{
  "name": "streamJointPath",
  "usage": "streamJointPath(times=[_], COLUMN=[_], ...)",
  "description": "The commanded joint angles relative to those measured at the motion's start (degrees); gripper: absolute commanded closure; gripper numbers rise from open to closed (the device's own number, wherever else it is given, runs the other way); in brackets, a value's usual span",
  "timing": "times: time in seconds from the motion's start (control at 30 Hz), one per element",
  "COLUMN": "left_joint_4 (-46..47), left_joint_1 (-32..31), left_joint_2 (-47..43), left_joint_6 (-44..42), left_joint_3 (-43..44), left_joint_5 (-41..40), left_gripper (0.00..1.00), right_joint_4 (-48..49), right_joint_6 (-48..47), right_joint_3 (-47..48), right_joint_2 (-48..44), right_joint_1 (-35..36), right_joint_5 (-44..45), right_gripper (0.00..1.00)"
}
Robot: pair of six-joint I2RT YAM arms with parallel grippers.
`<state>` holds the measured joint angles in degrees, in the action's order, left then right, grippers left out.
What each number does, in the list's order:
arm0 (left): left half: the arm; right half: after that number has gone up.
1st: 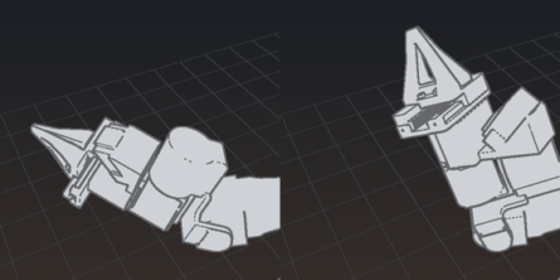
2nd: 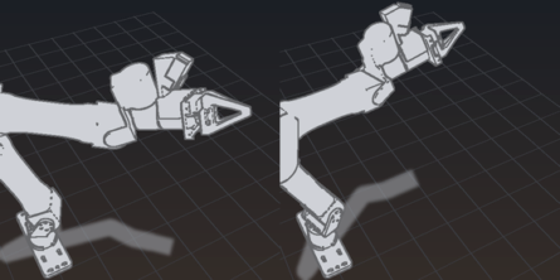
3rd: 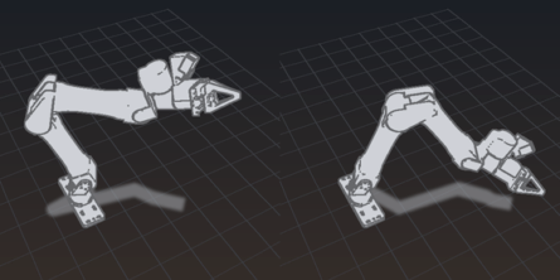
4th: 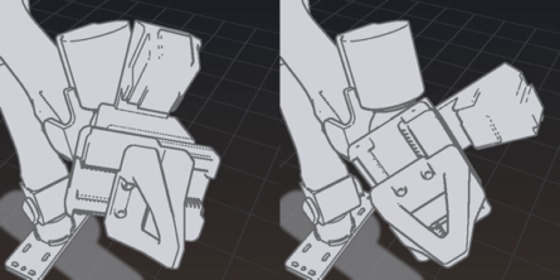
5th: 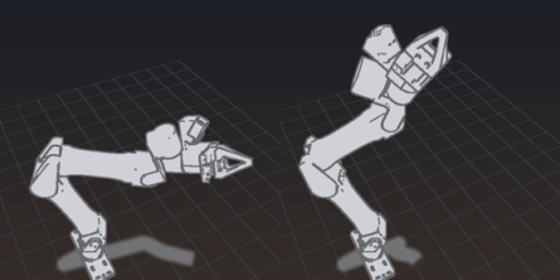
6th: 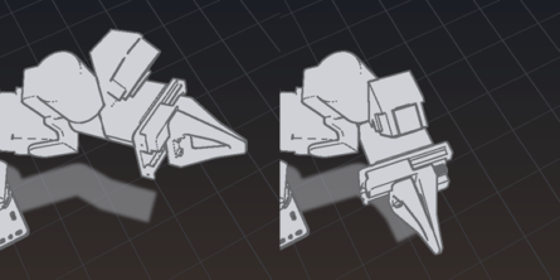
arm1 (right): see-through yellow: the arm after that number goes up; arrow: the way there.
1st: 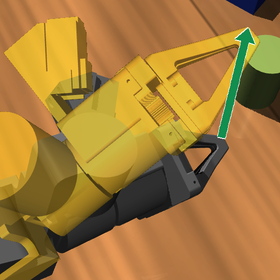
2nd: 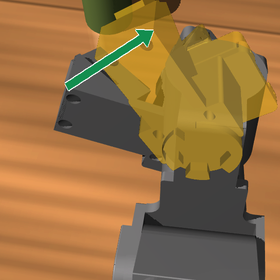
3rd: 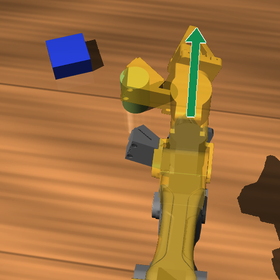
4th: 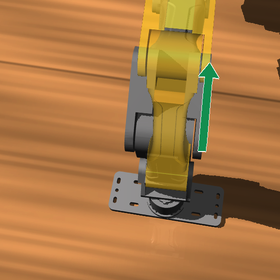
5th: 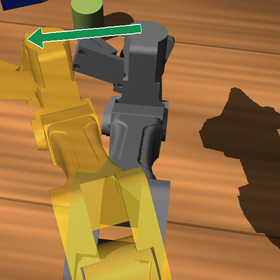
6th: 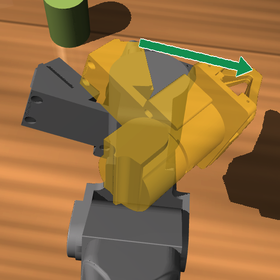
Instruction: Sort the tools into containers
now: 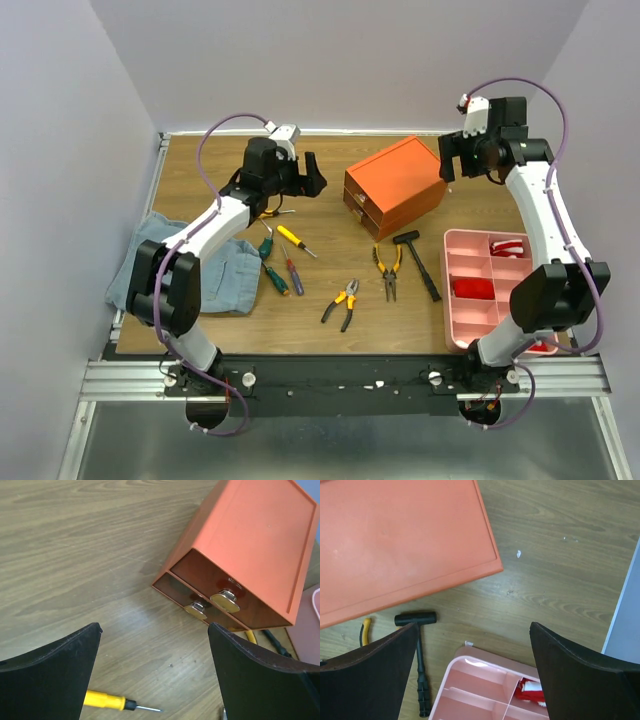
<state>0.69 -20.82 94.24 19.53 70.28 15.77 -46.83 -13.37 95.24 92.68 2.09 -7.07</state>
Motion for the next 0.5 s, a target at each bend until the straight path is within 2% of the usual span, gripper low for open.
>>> streamJointPath(times=[0.0,0.13,0.23,0.27,0.33,0.47], left_joint_4=[2.0,-0.6,6.4,9.6,8.7,14.0], left_joint_1=[-1.3,-1.2,-1.0,-0.9,-0.9,0.2], left_joint_2=[3.8,8.5,7.9,7.8,8.9,10.0], left_joint_6=[5.3,5.3,7.7,10.7,14.2,26.9], left_joint_3=[2.8,9.2,7.8,6.6,7.6,3.3], left_joint_5=[1.5,-0.8,-0.4,-0.6,-1.4,-1.6], left_gripper=[0.01,0.01,0.01,0.01,0.01,0.05], right_joint_4=[-1.2,-2.8,-2.9,-2.4,-2.2,2.7], right_joint_6=[0.9,-0.6,-1.1,-0.7,0.6,1.7], right_joint_3=[6.3,13.9,16.1,17.6,19.2,19.2], right_joint_2=[3.8,8.5,10.0,11.4,13.0,14.3], right_joint_1=[0.1,0.2,0.5,0.8,1.9,2.0], right_joint_5=[-2.3,-7.2,-11.5,-11.5,-11.5,-19.6], right_gripper=[0.0,0.0,0.0,0.0,0.0,0.0])
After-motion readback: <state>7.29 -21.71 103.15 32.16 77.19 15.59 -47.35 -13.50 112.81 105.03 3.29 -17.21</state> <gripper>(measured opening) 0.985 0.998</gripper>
